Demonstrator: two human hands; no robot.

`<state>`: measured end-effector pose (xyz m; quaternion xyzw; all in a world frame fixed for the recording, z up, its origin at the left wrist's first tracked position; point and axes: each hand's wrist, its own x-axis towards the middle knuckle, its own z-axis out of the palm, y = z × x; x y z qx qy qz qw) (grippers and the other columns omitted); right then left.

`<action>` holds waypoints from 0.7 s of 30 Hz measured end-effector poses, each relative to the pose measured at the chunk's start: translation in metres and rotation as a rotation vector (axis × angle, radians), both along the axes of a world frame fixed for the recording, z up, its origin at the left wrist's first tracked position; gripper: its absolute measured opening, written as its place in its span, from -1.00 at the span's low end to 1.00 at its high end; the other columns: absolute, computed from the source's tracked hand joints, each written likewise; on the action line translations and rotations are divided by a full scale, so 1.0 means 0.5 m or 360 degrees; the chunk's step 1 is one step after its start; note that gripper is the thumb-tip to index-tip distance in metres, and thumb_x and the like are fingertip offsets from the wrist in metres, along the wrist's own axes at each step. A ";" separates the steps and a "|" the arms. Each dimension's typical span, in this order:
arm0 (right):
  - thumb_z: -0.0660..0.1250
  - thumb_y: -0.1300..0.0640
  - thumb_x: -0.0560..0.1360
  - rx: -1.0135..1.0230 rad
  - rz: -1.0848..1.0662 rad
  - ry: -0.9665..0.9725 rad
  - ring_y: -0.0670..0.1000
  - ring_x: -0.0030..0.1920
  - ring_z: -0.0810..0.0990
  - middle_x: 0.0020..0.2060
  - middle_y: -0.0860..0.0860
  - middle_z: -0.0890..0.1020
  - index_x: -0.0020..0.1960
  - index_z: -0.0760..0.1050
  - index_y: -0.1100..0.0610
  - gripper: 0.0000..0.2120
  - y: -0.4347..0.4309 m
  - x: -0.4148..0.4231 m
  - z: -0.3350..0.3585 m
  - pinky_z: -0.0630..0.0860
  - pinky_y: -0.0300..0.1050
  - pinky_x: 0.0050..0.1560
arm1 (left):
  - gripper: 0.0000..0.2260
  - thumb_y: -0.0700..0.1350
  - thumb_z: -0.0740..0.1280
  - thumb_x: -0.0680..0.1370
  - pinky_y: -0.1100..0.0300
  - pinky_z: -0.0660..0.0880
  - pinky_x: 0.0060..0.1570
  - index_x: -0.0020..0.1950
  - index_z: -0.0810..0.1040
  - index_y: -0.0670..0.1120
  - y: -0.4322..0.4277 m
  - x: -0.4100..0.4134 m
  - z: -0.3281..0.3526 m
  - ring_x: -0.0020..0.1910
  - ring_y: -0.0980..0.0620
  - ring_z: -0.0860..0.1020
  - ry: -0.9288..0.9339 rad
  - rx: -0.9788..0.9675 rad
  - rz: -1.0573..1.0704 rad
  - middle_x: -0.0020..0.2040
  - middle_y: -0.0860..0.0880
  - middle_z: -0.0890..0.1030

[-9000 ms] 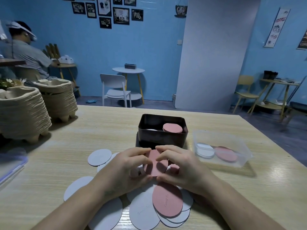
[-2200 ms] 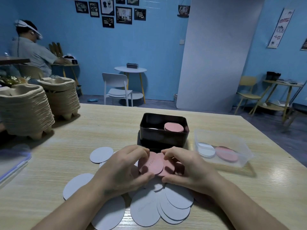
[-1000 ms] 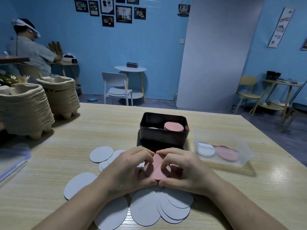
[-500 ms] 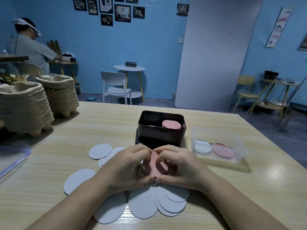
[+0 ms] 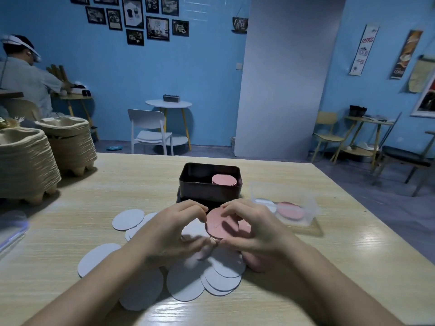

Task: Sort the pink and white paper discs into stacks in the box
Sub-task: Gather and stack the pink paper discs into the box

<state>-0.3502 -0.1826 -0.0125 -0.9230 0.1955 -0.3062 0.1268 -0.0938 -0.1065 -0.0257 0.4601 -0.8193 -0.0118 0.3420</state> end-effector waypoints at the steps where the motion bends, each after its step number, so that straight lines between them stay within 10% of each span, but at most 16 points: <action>1: 0.55 -0.15 0.44 0.0006 -0.0047 -0.0017 -0.17 0.10 0.57 0.17 -0.09 0.63 0.19 0.53 -0.01 -0.58 0.000 -0.017 0.000 0.54 -0.20 0.10 | -0.73 0.19 0.47 0.48 0.31 0.49 0.00 0.06 0.50 0.15 -0.003 -0.008 0.000 0.13 0.24 0.57 0.0013 -0.0023 0.0011 0.22 0.23 0.58; 9: 0.55 -0.08 0.40 0.0027 -0.0391 -0.0035 -0.26 0.26 0.54 0.18 -0.14 0.62 0.20 0.58 0.00 -0.58 0.007 -0.147 -0.014 0.39 -0.39 0.22 | -0.79 0.13 0.44 0.51 0.14 0.53 -0.06 0.04 0.59 0.06 -0.014 -0.102 -0.003 -0.02 0.16 0.55 0.0019 0.0049 -0.0136 -0.04 0.21 0.58; 21: 0.51 -0.08 0.40 0.0161 -0.0555 -0.0008 -0.16 0.36 0.51 0.28 -0.13 0.60 0.26 0.59 0.04 -0.53 0.023 -0.215 -0.055 0.46 -0.14 0.37 | -0.48 0.33 0.50 0.35 0.12 0.48 0.08 0.16 0.55 0.06 -0.051 -0.198 -0.003 0.05 0.11 0.47 -0.0304 0.0213 -0.0270 0.00 0.12 0.55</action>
